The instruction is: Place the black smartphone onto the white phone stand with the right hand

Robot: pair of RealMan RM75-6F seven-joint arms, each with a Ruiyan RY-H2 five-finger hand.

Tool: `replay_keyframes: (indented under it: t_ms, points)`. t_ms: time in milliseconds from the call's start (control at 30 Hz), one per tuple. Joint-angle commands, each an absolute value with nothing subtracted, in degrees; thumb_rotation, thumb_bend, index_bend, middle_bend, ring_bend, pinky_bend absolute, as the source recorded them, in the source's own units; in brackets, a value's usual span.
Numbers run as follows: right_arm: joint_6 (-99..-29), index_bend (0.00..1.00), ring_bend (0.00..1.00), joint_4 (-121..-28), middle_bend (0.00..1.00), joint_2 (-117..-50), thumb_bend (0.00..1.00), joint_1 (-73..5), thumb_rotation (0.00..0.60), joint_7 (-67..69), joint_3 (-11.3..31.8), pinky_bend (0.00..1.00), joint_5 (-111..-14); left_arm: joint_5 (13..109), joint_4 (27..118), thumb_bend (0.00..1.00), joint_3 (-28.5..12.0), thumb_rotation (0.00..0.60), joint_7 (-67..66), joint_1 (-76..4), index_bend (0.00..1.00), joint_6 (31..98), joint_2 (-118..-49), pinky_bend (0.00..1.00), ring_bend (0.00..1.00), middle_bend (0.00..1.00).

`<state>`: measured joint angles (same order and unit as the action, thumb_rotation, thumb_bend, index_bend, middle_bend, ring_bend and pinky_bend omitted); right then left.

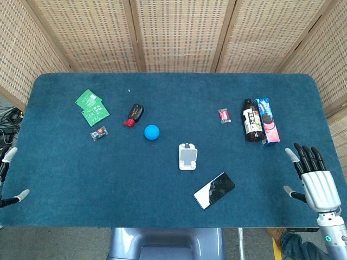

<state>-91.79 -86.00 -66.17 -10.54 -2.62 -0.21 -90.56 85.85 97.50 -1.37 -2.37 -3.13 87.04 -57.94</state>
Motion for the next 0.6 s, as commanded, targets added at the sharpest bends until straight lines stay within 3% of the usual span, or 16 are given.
replay_keyframes:
  t_ms: [33,300,600]
  points:
    - [-91.88,0.0,0.0,-86.13,0.0,-66.15,0.0,-10.36,0.6,-2.64,-0.01,0.0,-90.85,85.91,97.37,0.0,-1.29,0.6,-2.33,-3.09,0.0,86.98,-58.01,0.0,0.0,0.0]
    - [-87.81,0.0,0.0,-88.58,0.0,-65.46,0.0,-11.5,0.6,-3.49,-1.0,0.0,-92.53,85.09,96.98,0.0,-1.5,0.6,-2.0,-3.34,0.0,86.03,-58.08,0.0,0.0,0.0]
    - [-65.99,0.0,0.0,-92.22,0.0,-65.27,0.0,-23.55,0.6,-6.21,-4.83,0.0,-100.21,82.87,96.59,0.0,-2.11,0.6,-3.39,-4.64,0.0,83.11,-58.82,0.0,0.0,0.0]
